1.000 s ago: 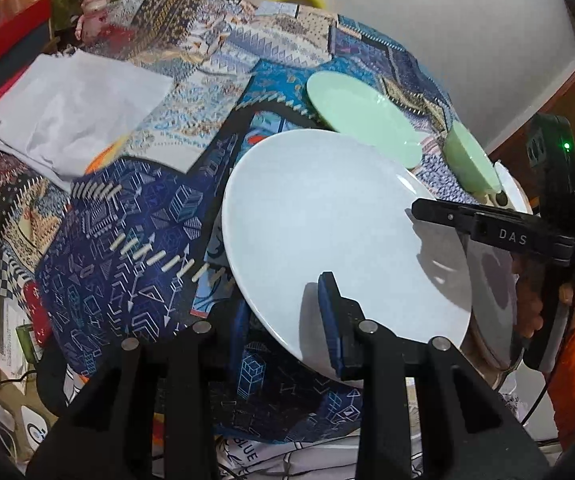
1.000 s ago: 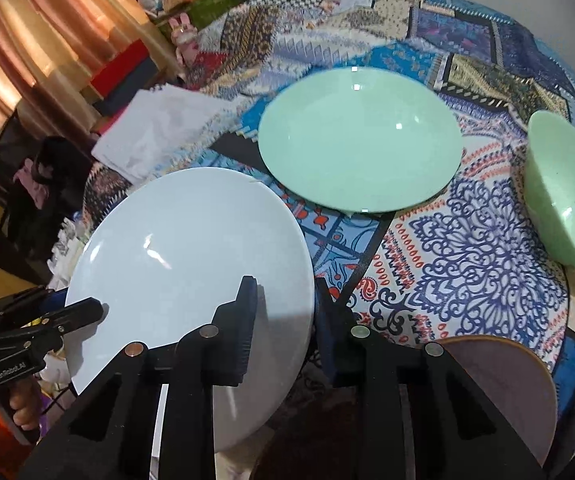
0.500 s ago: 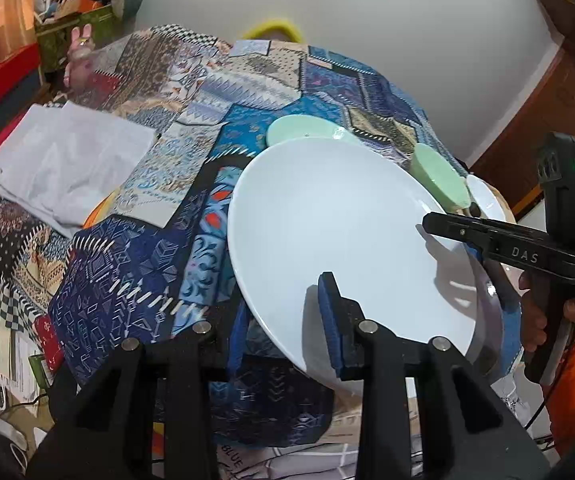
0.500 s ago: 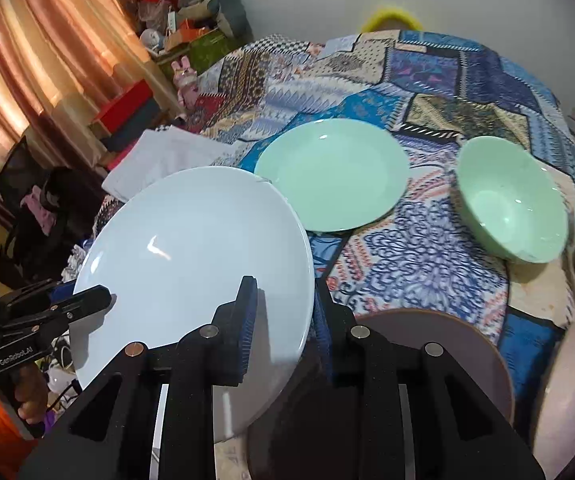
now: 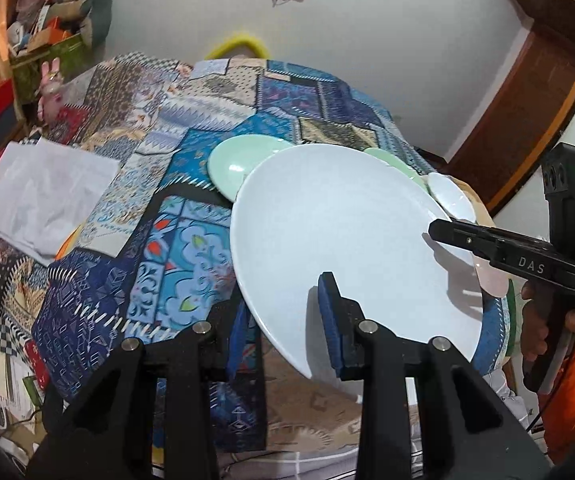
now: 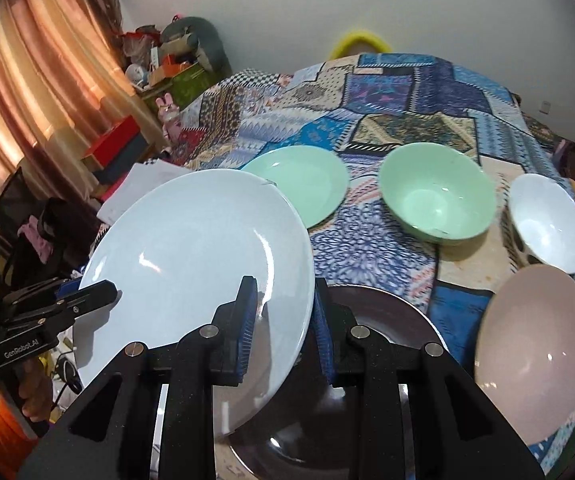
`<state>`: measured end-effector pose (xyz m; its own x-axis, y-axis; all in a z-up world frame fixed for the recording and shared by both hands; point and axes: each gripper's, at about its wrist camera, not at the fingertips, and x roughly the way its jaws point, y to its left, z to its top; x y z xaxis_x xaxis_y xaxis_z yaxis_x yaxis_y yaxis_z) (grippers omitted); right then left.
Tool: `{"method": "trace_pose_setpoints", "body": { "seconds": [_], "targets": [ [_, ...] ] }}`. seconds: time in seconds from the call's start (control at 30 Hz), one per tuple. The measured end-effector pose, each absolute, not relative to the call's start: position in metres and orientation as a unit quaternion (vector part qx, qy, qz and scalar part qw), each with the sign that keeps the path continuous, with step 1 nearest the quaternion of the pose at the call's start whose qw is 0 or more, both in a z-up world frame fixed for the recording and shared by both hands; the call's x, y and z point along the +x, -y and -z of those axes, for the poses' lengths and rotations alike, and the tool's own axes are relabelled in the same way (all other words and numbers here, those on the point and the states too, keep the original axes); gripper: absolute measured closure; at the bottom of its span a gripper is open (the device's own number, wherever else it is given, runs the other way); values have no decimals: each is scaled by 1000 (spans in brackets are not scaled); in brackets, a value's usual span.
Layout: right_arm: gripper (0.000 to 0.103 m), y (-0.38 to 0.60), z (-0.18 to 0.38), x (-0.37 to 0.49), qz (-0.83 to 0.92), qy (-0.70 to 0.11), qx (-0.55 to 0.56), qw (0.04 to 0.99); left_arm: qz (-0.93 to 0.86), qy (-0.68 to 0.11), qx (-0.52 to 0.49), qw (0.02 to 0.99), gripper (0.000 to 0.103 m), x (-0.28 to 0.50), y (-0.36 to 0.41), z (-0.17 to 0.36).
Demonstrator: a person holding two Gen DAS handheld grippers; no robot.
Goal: Organize plates and bowls
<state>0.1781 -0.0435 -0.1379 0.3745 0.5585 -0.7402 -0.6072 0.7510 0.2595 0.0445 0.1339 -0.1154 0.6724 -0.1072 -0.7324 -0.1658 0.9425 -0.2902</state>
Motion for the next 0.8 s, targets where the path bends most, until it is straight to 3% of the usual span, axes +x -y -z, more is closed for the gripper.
{"method": "trace_pose_setpoints", "body": {
  "seconds": [0.8],
  "targets": [
    [78, 122, 165, 169, -313, -457, 19, 832, 42, -463, -156, 871, 71, 81, -69, 145]
  ]
}}
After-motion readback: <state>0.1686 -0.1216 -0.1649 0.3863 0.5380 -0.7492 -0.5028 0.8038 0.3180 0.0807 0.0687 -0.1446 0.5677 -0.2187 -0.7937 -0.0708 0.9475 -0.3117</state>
